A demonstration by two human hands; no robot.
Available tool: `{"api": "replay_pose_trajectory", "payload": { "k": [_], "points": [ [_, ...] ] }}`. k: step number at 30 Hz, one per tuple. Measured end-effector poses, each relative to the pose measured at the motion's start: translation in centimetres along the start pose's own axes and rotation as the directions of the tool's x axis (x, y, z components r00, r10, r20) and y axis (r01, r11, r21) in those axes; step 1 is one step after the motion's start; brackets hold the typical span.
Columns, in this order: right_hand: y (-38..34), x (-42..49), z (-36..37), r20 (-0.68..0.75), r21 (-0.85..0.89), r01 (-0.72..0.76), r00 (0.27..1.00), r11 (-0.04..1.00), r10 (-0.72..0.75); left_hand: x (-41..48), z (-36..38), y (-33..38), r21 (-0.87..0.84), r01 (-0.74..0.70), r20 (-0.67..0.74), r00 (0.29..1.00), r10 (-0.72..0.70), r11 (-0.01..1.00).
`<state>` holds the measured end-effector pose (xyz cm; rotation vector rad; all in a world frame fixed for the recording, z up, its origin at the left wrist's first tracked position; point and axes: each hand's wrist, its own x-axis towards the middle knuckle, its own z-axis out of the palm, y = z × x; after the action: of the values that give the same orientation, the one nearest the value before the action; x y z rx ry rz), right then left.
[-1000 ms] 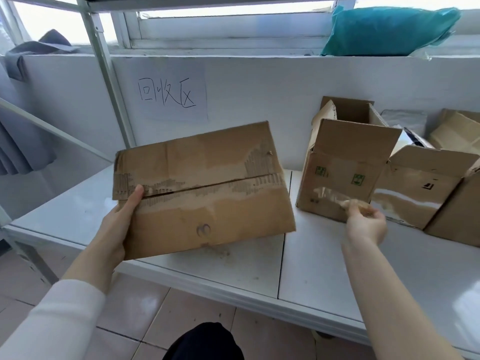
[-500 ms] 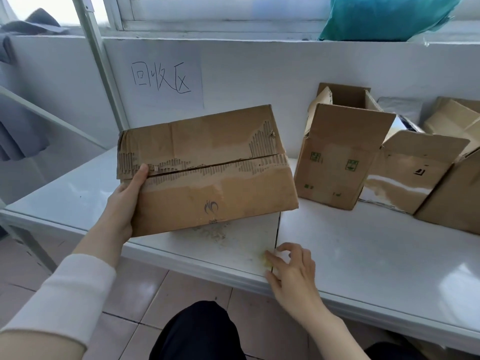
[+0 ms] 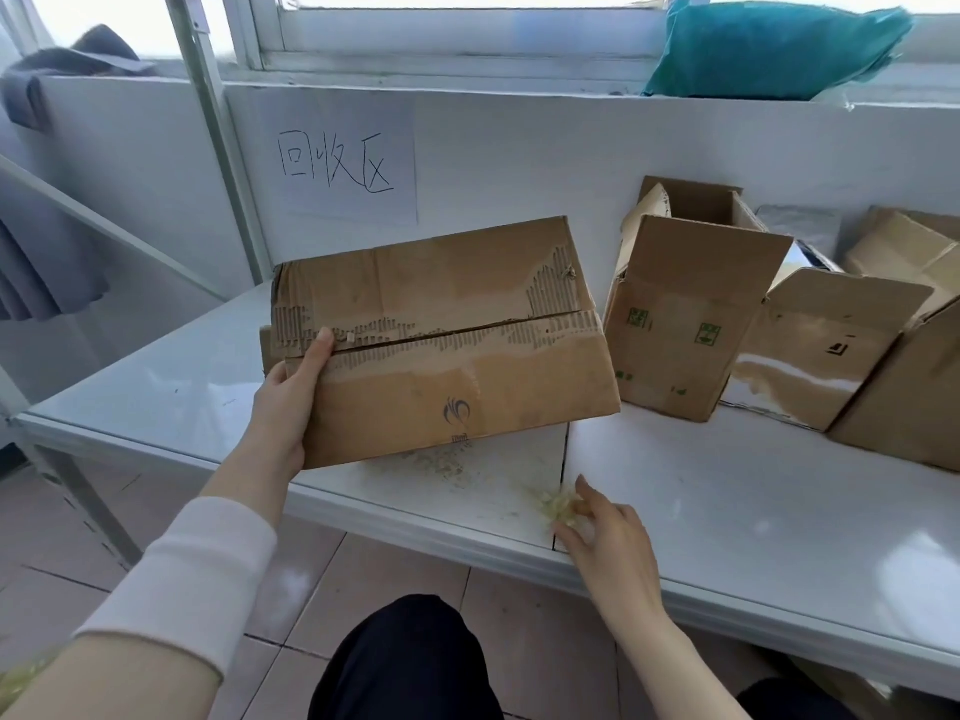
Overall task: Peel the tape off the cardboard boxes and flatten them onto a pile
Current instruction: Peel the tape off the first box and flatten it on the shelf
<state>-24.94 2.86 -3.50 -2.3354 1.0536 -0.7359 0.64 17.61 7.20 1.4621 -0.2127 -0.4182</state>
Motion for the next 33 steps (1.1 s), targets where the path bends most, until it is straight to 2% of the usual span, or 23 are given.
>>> {"api": "replay_pose_trajectory", "payload": {
  "k": [5, 8, 9, 10, 12, 14, 16, 18, 20, 22, 27, 30, 33],
  "points": [
    [-0.7, -0.9, -0.4, -0.023, 0.011, -0.132, 0.991, 0.991, 0.132, -0.1, 0.2, 0.1, -0.018, 0.001, 0.006, 1.0, -0.001, 1.0],
    [-1.2, 0.1, -2.4, -0.182, 0.104, -0.236, 0.951, 0.966, 0.251, -0.2, -0.1, 0.3, -0.004, 0.007, 0.008, 1.0, -0.007, 1.0],
    [-1.5, 0.4, -3.5, -0.271, 0.153, -0.208, 0.931, 0.966, 0.243, -0.2, -0.1, 0.2, 0.002, 0.013, 0.012, 1.0, -0.013, 1.0],
    [-2.1, 1.0, -4.6, -0.376, 0.16, -0.113, 0.912, 0.981, 0.166, -0.2, -0.2, 0.2, 0.007, 0.016, 0.018, 1.0, -0.017, 1.0],
    [-4.6, 2.6, -6.8, -0.509, 0.029, 0.162, 0.852, 0.986, -0.125, -0.5, -0.2, 0.3, 0.016, 0.009, 0.043, 0.999, -0.01, 1.0],
    [-8.1, 5.1, -8.4, -0.409, -0.175, 0.349, 0.825, 0.921, -0.391, -0.8, -0.3, 0.4, 0.022, 0.005, 0.075, 0.997, -0.007, 1.0],
    [-11.5, 7.9, -9.3, -0.178, -0.317, 0.453, 0.835, 0.833, -0.521, -1.0, -0.4, 0.5, 0.041, -0.014, 0.104, 0.994, 0.009, 0.999],
    [-13.6, 10.6, -9.9, 0.041, -0.39, 0.499, 0.849, 0.774, -0.527, -1.3, -0.6, 0.6, 0.058, -0.06, 0.116, 0.992, 0.053, 0.997],
    [-14.4, 12.4, -10.3, 0.164, -0.38, 0.523, 0.85, 0.763, -0.5, -1.6, -0.7, 0.4, 0.074, -0.112, 0.118, 0.988, 0.103, 0.991],
    [-14.6, 13.2, -10.8, 0.16, -0.342, 0.539, 0.841, 0.77, -0.517, -1.9, -0.5, -0.1, 0.098, -0.166, 0.1, 0.983, 0.157, 0.981],
    [-14.8, 13.5, -10.9, 0.117, -0.401, 0.552, 0.823, 0.731, -0.556, -2.0, -0.1, -1.0, 0.056, -0.265, 0.015, 0.964, 0.265, 0.963],
    [-15.6, 13.2, -10.8, 0.012, -0.326, 0.516, 0.84, 0.792, -0.543, -2.4, 0.2, -0.7, 0.029, -0.325, -0.025, 0.945, 0.326, 0.945],
    [-17.1, 13.1, -10.7, -0.121, -0.308, 0.523, 0.807, 0.795, -0.578, -2.5, -0.1, -0.4, 0.079, -0.423, -0.066, 0.901, 0.428, 0.903]
  ]
}}
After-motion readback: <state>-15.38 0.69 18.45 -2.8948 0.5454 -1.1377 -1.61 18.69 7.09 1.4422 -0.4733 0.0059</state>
